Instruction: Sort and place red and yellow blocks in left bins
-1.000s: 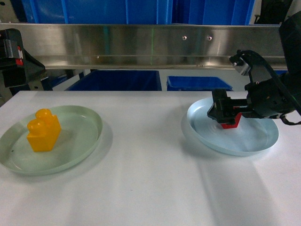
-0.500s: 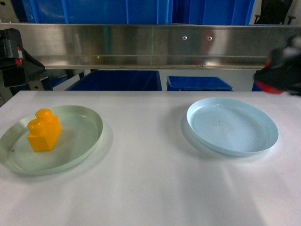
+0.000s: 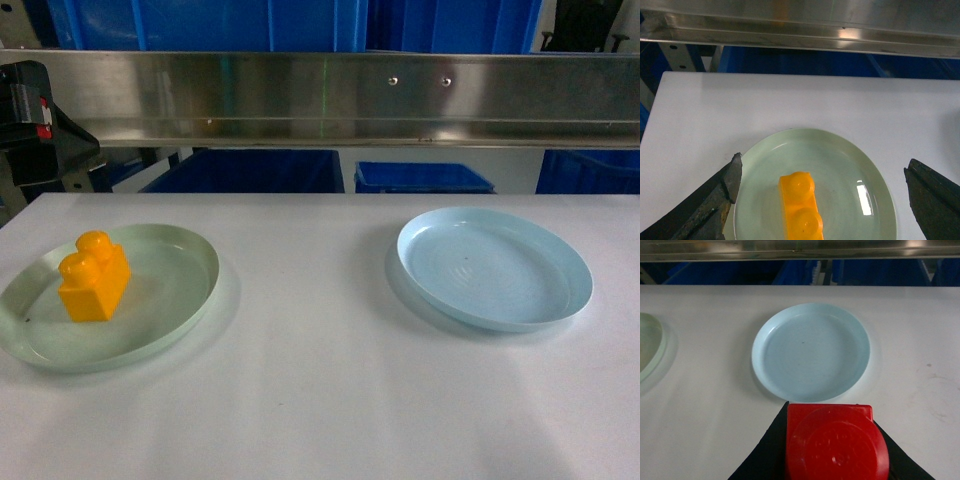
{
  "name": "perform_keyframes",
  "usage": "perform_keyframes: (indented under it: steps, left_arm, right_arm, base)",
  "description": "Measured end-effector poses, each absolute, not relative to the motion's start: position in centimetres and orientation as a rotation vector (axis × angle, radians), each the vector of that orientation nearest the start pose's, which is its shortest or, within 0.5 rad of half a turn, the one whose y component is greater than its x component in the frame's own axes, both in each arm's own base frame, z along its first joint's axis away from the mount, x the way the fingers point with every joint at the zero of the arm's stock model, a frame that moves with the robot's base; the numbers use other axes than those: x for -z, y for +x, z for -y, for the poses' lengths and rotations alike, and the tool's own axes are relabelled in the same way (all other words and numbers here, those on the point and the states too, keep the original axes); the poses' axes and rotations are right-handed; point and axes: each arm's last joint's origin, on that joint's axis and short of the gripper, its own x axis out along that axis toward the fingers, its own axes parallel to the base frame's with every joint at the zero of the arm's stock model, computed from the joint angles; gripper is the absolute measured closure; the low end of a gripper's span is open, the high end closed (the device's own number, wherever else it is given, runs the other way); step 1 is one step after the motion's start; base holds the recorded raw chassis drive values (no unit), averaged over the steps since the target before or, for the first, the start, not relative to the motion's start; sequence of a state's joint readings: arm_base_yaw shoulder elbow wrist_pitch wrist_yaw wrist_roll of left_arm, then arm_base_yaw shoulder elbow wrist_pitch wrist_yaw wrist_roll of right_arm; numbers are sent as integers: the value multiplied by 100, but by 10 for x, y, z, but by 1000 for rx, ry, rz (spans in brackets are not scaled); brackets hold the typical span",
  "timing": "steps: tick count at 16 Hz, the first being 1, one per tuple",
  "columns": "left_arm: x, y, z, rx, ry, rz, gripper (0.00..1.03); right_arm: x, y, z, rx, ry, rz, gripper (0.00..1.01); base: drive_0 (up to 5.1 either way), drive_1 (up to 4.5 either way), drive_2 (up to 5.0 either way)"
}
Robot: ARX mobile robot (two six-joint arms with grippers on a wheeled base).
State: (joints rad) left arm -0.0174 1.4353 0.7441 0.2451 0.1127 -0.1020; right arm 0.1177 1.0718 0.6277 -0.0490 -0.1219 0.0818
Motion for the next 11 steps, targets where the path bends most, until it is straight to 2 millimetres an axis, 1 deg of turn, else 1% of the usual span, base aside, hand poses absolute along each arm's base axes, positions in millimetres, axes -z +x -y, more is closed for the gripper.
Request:
perform_keyframes:
  steps: [3,4,8,11]
  left_arm:
    - [-214,298,8,105,-121,-452,5]
    - [-213,298,8,105,-121,-452,5]
    - [-214,298,8,104,-121,-452,5]
    - [-214,298,8,105,-121,-452,5]
  right_arm:
    - [-235,225,-10,-182,45,-507,74]
    - [-235,225,-9,-184,41,-509,74]
    - [-236,225,-17,-220,32,-497,74]
    - [-235,225,-16,-203,35,-486,74]
  base:
    - [0,0,0]
    - [0,0,0]
    - [0,0,0]
    - [0,0,0]
